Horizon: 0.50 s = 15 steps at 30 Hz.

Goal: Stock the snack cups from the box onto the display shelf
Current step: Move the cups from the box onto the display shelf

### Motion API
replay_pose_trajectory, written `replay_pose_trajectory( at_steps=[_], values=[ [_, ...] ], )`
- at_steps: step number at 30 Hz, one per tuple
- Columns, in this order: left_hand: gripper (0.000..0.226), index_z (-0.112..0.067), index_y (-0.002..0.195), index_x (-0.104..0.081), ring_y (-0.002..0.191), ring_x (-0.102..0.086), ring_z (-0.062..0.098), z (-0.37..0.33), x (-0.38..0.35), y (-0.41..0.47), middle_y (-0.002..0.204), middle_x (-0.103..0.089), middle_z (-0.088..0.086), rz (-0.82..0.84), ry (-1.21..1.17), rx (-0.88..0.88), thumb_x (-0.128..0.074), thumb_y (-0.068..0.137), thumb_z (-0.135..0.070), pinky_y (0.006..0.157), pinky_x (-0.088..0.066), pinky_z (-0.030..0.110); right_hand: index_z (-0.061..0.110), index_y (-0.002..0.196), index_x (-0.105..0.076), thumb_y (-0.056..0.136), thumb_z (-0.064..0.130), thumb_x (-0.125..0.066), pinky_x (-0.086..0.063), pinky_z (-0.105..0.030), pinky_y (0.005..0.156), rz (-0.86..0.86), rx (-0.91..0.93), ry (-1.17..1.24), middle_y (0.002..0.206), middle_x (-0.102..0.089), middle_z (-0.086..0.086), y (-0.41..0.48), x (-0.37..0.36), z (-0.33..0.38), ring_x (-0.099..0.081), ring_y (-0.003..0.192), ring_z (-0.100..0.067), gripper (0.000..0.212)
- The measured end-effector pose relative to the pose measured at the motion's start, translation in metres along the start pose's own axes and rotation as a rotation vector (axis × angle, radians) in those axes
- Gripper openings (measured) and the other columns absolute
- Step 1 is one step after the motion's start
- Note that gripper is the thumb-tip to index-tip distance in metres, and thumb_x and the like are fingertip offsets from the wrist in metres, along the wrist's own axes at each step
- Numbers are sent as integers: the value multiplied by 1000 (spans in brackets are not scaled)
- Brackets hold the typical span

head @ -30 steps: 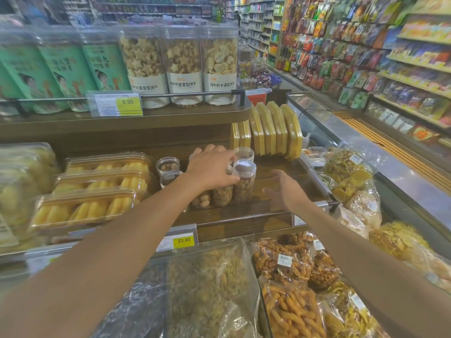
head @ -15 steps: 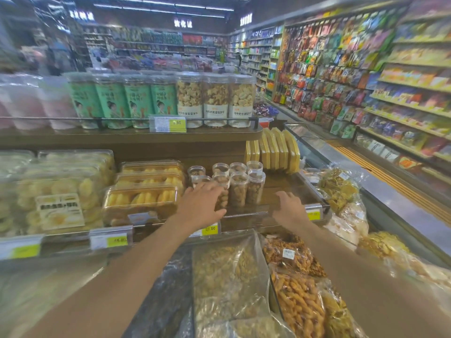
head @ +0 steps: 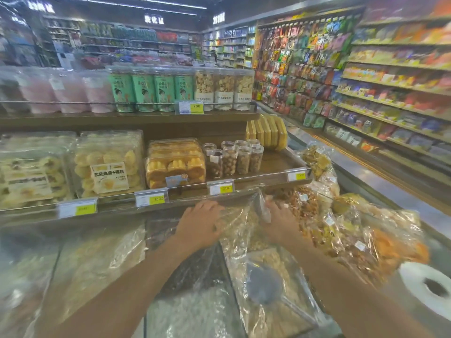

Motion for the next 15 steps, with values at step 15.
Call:
replay_pose_trajectory(
  at_steps=[15],
  values=[
    [67, -31, 154, -37, 151, -27, 16, -99, -58, -151, 162, -34, -8, 107, -40, -108, -59, 95, -52, 119, -30, 43, 18, 143, -47, 89, 33, -66, -38, -38, 107, 28, 72, 128, 145, -45, -2, -225, -58, -46, -42, 136, -26, 59]
  ],
)
Point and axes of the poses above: each hand's wrist, its own y-axis towards the middle knuckle, its own x-axis out of the back of the hand, z = x × y, the point moved 6 cm from there along y, towards the middle knuckle
